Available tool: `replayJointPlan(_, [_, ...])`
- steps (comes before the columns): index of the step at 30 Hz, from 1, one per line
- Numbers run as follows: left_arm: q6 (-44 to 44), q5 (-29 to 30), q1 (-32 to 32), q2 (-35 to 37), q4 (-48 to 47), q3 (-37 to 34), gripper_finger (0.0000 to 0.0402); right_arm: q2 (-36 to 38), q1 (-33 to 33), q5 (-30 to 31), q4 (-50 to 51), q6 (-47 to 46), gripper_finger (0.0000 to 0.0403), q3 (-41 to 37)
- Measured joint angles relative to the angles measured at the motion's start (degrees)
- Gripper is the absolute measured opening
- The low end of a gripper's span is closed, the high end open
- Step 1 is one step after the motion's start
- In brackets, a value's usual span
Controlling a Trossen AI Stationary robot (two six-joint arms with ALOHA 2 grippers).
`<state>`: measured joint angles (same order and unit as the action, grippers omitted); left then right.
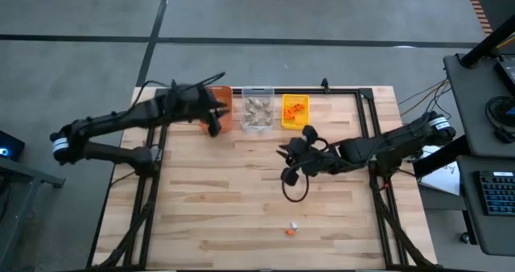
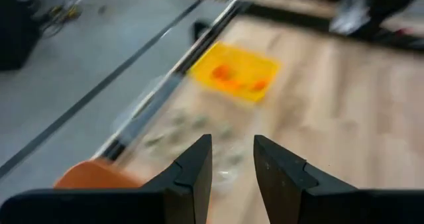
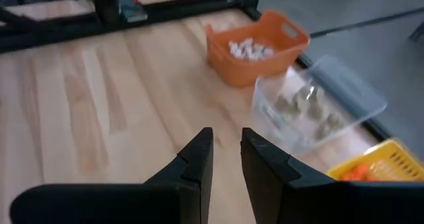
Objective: Sort Halloween decoration
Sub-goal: Put the white skeleton toy into the orange bin
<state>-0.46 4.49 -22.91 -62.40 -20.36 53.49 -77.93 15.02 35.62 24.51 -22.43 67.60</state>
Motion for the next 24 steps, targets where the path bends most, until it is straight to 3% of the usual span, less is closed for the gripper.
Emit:
replayJointPlan(5, [-4.99, 0.15, 9.4, 4.38, 4.68, -4.41, 0.0094, 0.0, -1.07, -4.29, 0.0, 1.26, 0.0068, 2.87])
replayJointPlan(17, [-12.67, 9.07, 32.34, 8.1, 25.46, -18.52, 0.0094, -7.35, -0.74, -38.94, 0.97, -16.57, 0.0068, 3.2])
replayJointPlan(21, [-13.16, 11.74, 37.43, 7.34, 31.47, -21.71, 0.0094, -11.58, 0.6, -42.11, 1.31, -21.01, 0.0068, 5.8])
replayJointPlan(24, [-13.82, 14.13, 40.03, 6.39, 33.54, -23.06, 0.0094, -15.54, 1.57, -44.65, 7.32, -22.97, 0.0068, 9.91])
